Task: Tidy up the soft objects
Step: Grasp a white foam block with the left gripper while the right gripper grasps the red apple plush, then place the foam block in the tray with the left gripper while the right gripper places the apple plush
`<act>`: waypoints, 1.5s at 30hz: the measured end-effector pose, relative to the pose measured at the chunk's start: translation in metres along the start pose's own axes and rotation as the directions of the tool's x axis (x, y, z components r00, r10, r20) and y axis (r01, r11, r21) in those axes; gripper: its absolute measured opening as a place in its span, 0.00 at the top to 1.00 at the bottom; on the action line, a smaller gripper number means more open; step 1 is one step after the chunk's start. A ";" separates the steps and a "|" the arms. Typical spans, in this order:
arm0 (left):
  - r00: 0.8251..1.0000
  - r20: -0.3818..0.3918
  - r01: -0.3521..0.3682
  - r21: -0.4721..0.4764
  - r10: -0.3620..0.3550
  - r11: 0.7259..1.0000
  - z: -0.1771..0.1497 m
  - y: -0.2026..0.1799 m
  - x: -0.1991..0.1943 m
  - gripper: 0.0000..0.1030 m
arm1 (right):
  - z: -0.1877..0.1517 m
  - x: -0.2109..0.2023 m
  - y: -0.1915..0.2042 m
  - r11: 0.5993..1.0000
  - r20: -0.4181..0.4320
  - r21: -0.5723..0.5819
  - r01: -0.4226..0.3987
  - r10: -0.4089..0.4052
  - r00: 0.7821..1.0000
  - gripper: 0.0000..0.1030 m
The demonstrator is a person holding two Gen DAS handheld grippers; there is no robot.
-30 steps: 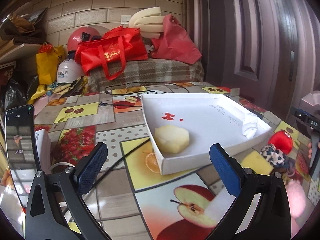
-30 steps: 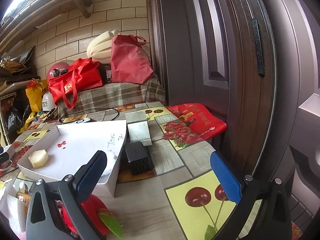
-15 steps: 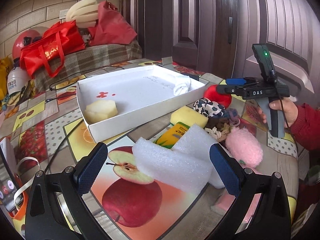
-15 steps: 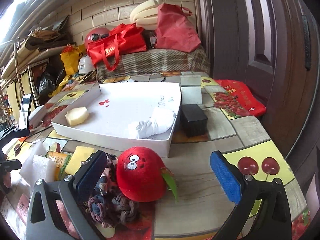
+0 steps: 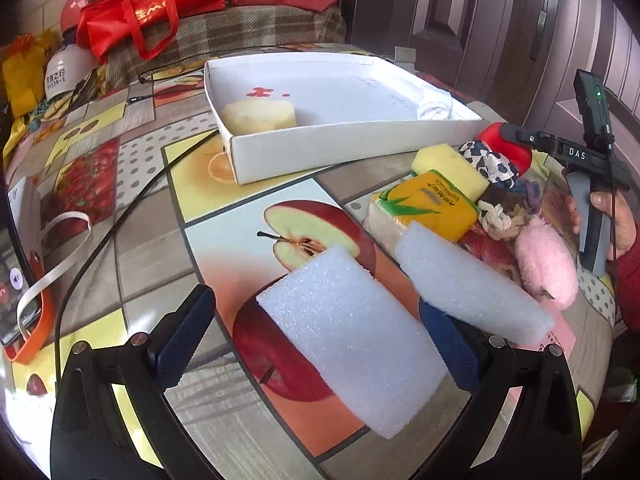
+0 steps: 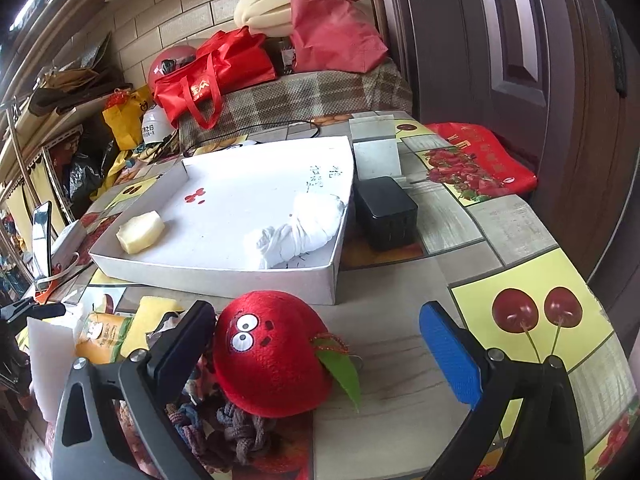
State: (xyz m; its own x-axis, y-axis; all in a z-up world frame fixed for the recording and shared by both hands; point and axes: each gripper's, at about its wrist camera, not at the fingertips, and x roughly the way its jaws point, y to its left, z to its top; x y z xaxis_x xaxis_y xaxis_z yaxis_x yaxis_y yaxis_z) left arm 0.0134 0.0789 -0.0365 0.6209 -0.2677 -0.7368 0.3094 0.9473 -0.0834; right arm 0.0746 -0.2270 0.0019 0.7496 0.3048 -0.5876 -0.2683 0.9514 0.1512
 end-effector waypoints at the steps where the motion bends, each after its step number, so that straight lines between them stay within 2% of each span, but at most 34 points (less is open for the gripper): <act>1: 1.000 -0.003 -0.010 -0.006 0.010 1.000 -0.002 0.000 -0.001 0.00 | 0.000 0.000 0.001 1.000 -0.001 -0.005 0.002 -0.002 1.000 0.04; 6: 0.998 -0.037 -0.055 -0.022 0.054 0.998 -0.008 -0.009 0.000 0.00 | 0.000 0.000 0.007 0.999 -0.003 -0.037 0.017 -0.017 1.000 0.06; 8: 0.995 -0.072 -0.064 0.022 0.066 0.998 -0.009 -0.021 0.007 0.00 | 0.000 0.001 0.008 0.999 -0.007 -0.041 0.018 -0.019 1.000 0.06; 11: 0.992 -0.060 -0.107 0.089 0.113 0.990 -0.010 -0.034 0.007 0.00 | 0.001 0.002 0.006 0.999 -0.009 -0.039 0.015 -0.016 1.000 0.06; 12: 0.991 -0.057 -0.116 0.086 0.121 0.990 -0.010 -0.033 0.007 0.02 | 0.001 0.002 0.007 0.999 -0.011 -0.040 0.015 -0.015 1.000 0.06; 14: 0.993 -0.048 -0.102 0.051 0.104 0.993 -0.010 -0.025 0.004 0.17 | 0.001 0.004 0.008 0.999 -0.022 -0.048 0.012 -0.013 1.000 0.08; 15: 0.994 -0.043 -0.096 0.029 0.097 0.995 -0.010 -0.021 0.002 0.29 | 0.001 0.005 0.009 0.998 -0.031 -0.055 0.004 -0.006 0.999 0.16; 16: 0.995 -0.035 -0.098 0.020 0.098 0.995 -0.010 -0.018 0.000 0.37 | 0.001 0.007 0.011 0.998 -0.040 -0.064 -0.008 0.006 0.999 0.26; 17: 0.995 -0.031 -0.098 0.028 0.099 0.995 -0.011 -0.017 -0.001 0.38 | 0.001 0.008 0.013 0.997 -0.046 -0.075 -0.019 0.016 0.999 0.32; 18: 0.995 -0.027 -0.094 0.029 0.095 0.995 -0.012 -0.016 -0.003 0.39 | 0.001 0.008 0.015 0.996 -0.048 -0.087 -0.030 0.025 0.999 0.48; 19: 0.995 -0.023 -0.095 0.027 0.096 0.995 -0.012 -0.016 -0.004 0.41 | 0.000 0.007 0.018 0.995 -0.046 -0.099 -0.029 0.024 0.999 0.53; 23: 0.996 -0.004 -0.094 0.009 0.094 0.996 -0.012 -0.012 -0.009 0.44 | 0.000 0.002 0.018 0.995 -0.015 -0.098 -0.024 0.023 1.000 0.58; 26: 0.993 0.058 -0.103 -0.008 0.104 0.995 -0.012 -0.010 -0.021 0.45 | 0.002 -0.005 0.006 0.999 0.026 -0.043 -0.024 0.025 0.999 0.59; 28: 0.982 0.137 -0.130 -0.021 0.131 0.991 -0.013 -0.009 -0.035 0.45 | 0.001 -0.015 -0.003 1.000 0.078 0.001 -0.018 0.018 0.997 0.59; 29: 0.970 0.184 -0.156 -0.030 0.159 0.987 -0.013 -0.007 -0.042 0.45 | 0.000 -0.022 -0.008 1.000 0.112 0.026 -0.012 0.009 0.994 0.59; 30: 0.955 0.237 -0.174 -0.041 0.179 0.984 -0.014 -0.006 -0.050 0.45 | 0.000 -0.028 -0.011 0.999 0.144 0.047 -0.004 -0.002 0.990 0.59; 32: 0.914 0.333 -0.222 -0.067 0.232 0.973 -0.013 -0.003 -0.063 0.45 | -0.005 -0.045 -0.020 0.995 0.233 0.100 0.023 -0.045 0.971 0.59; 34: 0.879 0.401 -0.248 -0.074 0.257 0.966 -0.011 0.001 -0.069 0.45 | -0.007 -0.058 -0.023 0.990 0.297 0.133 0.051 -0.089 0.951 0.59; 35: 0.868 0.419 -0.259 -0.077 0.267 0.963 -0.009 0.002 -0.069 0.45 | -0.007 -0.060 -0.023 0.988 0.311 0.140 0.063 -0.104 0.945 0.59; 37: 0.860 0.429 -0.266 -0.081 0.275 0.960 -0.003 0.005 -0.066 0.45 | -0.006 -0.058 -0.023 0.987 0.307 0.143 0.071 -0.113 0.945 0.59; 42: 0.857 0.431 -0.268 -0.093 0.281 0.959 0.011 0.012 -0.056 0.45 | -0.004 -0.051 -0.024 0.987 0.281 0.146 0.073 -0.112 0.953 0.59; 45: 0.847 0.445 -0.279 -0.091 0.290 0.956 0.017 0.010 -0.051 0.45 | -0.005 -0.050 -0.024 0.986 0.274 0.151 0.071 -0.111 0.955 0.59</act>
State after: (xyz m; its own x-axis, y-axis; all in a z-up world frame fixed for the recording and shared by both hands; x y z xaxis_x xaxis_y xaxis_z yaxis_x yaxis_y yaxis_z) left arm -0.0030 0.0993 0.0113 0.9364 -0.0305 -0.3496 0.0566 0.9963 0.0649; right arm 0.0405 -0.2654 0.0236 0.9114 0.1980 -0.3607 -0.1201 0.9665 0.2270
